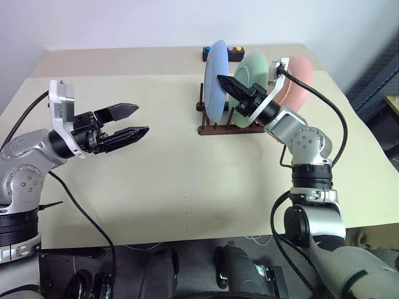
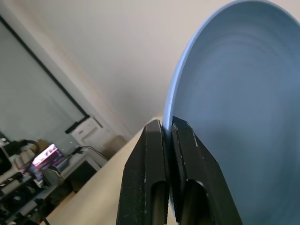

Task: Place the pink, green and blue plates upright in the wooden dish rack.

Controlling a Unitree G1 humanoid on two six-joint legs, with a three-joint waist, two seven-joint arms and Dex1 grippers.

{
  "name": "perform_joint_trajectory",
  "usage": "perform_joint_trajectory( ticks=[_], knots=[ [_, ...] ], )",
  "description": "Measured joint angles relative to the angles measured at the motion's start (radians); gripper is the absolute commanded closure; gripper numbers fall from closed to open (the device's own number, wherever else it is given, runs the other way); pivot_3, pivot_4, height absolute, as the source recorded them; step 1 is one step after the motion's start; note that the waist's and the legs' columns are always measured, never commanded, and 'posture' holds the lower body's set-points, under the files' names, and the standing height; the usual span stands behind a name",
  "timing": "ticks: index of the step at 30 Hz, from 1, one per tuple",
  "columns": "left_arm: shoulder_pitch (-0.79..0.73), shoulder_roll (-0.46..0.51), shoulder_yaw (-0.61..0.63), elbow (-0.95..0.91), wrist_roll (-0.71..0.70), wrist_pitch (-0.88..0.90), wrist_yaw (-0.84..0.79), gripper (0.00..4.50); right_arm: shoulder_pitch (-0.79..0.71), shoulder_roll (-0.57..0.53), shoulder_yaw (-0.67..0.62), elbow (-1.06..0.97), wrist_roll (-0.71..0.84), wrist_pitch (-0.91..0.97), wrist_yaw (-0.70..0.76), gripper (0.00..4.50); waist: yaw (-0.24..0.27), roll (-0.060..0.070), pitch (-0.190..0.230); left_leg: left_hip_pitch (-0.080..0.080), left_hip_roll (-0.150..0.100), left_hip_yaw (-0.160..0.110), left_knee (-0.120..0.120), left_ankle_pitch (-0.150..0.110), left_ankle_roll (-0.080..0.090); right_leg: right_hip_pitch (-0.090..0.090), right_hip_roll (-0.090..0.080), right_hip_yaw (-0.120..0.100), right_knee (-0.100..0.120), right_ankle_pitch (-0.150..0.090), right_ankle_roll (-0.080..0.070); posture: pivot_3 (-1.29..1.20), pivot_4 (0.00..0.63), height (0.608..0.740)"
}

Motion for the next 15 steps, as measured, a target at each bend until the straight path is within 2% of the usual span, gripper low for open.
perform_joint_trajectory(
  ticks=[15],
  knots=[
    [0.000,-0.008,0.000,-0.001,0.005,-0.008,0.014,0.53,0.026,0.013,0.009,0.000,-0.014,0.002,-0.016,4.50,0.000,0.000,0.000,0.000,0.000,0.000,0.000,0.000,0.000,0.000,0.000,0.000,0.000,0.000,0.000,0.00,0.150,0.740]
  ],
)
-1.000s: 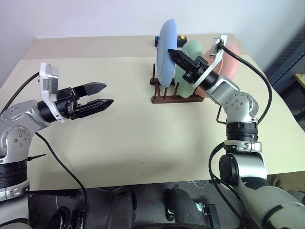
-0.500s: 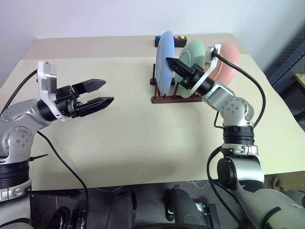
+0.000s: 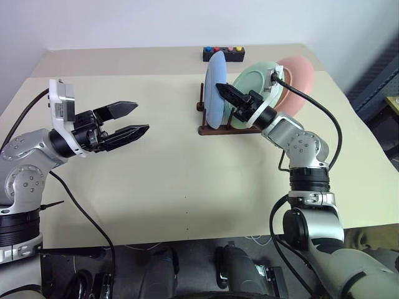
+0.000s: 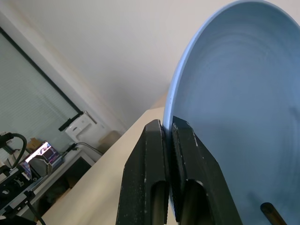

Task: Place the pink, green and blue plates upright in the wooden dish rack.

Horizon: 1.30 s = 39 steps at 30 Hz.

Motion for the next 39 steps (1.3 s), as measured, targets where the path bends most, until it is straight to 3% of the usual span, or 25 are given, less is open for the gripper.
perform_joint_trajectory(
  ticks=[6,9,16,28,37,39],
  knots=[
    [0.000,0.000,-0.003,0.000,0.000,0.000,0.001,0.53,0.002,0.002,0.012,-0.001,-0.019,-0.013,0.001,4.50,0.000,0.000,0.000,0.000,0.000,0.000,0.000,0.000,0.000,0.000,0.000,0.000,0.000,0.000,0.000,0.00,0.150,0.740],
    [0.000,0.000,-0.008,0.000,0.000,0.000,0.002,0.49,0.007,0.004,0.013,-0.001,-0.023,-0.014,0.002,3.56,0.001,0.000,0.000,0.000,0.000,0.000,0.000,0.000,0.000,0.000,0.000,0.000,0.000,0.000,0.000,0.00,0.150,0.740],
    [0.000,-0.001,-0.011,0.000,0.000,0.000,0.004,0.49,0.017,0.004,0.011,0.000,-0.030,-0.017,0.002,0.05,-0.001,0.000,0.000,0.000,0.000,0.000,0.000,0.000,0.000,0.000,0.000,0.000,0.000,0.000,0.000,0.00,0.150,0.740],
    [-0.002,-0.012,-0.014,0.000,-0.003,0.003,0.007,0.49,0.016,-0.002,0.004,-0.024,-0.040,-0.086,0.001,0.01,0.000,0.000,0.000,0.000,0.000,0.000,0.000,0.000,0.000,0.000,0.000,0.000,0.000,0.000,0.000,0.00,0.150,0.740],
    [-0.013,-0.024,-0.018,0.000,-0.004,0.004,0.008,0.49,-0.003,-0.024,-0.085,-0.035,-0.035,-0.171,-0.046,0.01,0.000,0.000,0.000,0.000,0.000,0.000,0.000,0.000,0.000,0.000,0.000,0.000,0.000,0.000,0.000,0.00,0.150,0.740],
    [-0.017,-0.027,-0.020,0.000,-0.004,0.004,0.008,0.49,-0.003,-0.030,-0.108,-0.041,-0.024,-0.177,-0.062,0.53,0.000,0.000,0.000,0.000,0.000,0.000,0.000,0.000,0.000,0.000,0.000,0.001,0.000,0.000,0.000,0.00,0.150,0.740]
  ],
)
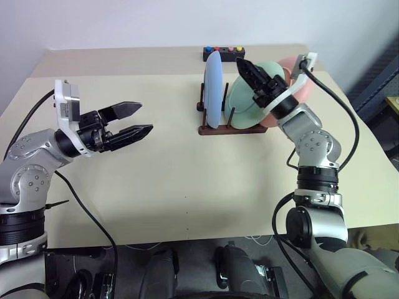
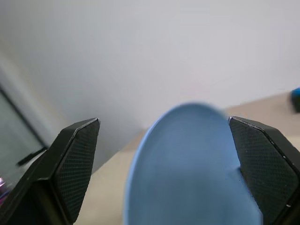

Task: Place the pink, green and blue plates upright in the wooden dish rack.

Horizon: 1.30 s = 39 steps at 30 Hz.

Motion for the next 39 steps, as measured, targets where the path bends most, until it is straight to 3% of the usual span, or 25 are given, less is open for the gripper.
perform_joint_trajectory(
  ticks=[2,8,14,18,39],
  knots=[
    [-0.001,-0.001,-0.005,0.000,0.000,0.000,0.000,0.49,-0.001,-0.012,-0.028,-0.013,0.018,-0.002,-0.018,1.35,0.000,0.000,0.000,0.000,0.000,0.000,0.000,0.000,0.000,0.000,0.000,0.000,0.000,0.000,0.000,0.00,0.150,0.740],
    [-0.016,-0.007,-0.008,0.006,0.001,0.000,-0.001,0.49,-0.001,-0.070,-0.054,-0.074,0.027,-0.009,-0.055,4.45,0.000,0.000,0.000,0.000,0.000,0.000,0.000,0.000,0.000,0.000,0.000,0.000,0.000,0.000,0.000,0.00,0.150,0.740],
    [-0.025,-0.015,-0.016,0.023,0.010,0.000,-0.003,0.49,0.054,-0.126,-0.068,-0.132,0.013,-0.019,-0.076,4.45,0.001,0.000,0.000,0.000,0.000,0.000,0.000,0.000,0.000,0.000,0.000,0.000,0.000,0.000,0.000,0.00,0.150,0.740],
    [-0.040,-0.020,-0.019,0.027,0.015,-0.001,-0.009,0.49,0.164,-0.183,0.002,-0.180,-0.093,-0.068,-0.054,4.45,0.003,0.000,0.000,0.000,0.000,0.001,0.000,0.000,0.000,0.000,0.000,0.001,0.000,0.000,0.000,0.00,0.150,0.740],
    [-0.059,-0.020,-0.039,0.049,0.019,-0.001,-0.023,0.49,0.330,-0.189,0.016,-0.220,-0.193,-0.138,-0.073,4.45,0.001,0.000,0.000,0.001,0.000,0.002,0.000,0.000,0.000,0.000,0.001,0.003,0.000,0.000,0.000,0.00,0.150,0.740]
  ],
)
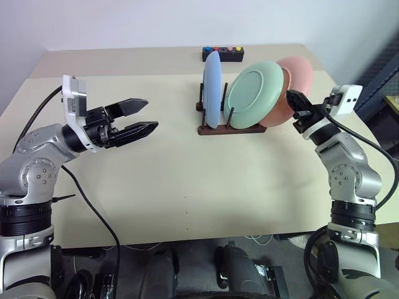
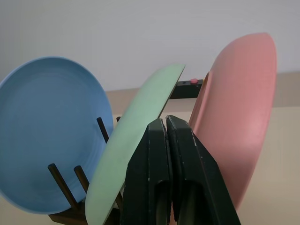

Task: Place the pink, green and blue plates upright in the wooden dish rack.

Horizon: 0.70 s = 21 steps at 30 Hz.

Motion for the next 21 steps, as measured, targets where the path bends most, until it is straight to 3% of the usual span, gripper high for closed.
perform_joint_trajectory(
  ticks=[21],
  knots=[
    [-0.006,0.001,-0.005,0.005,-0.001,0.005,0.000,0.49,0.032,0.014,0.059,-0.001,-0.019,-0.014,0.003,4.45,0.001,0.000,0.000,0.000,0.000,0.000,0.000,0.000,0.000,0.000,0.000,0.000,0.000,0.000,0.000,0.00,0.150,0.740]
  ],
)
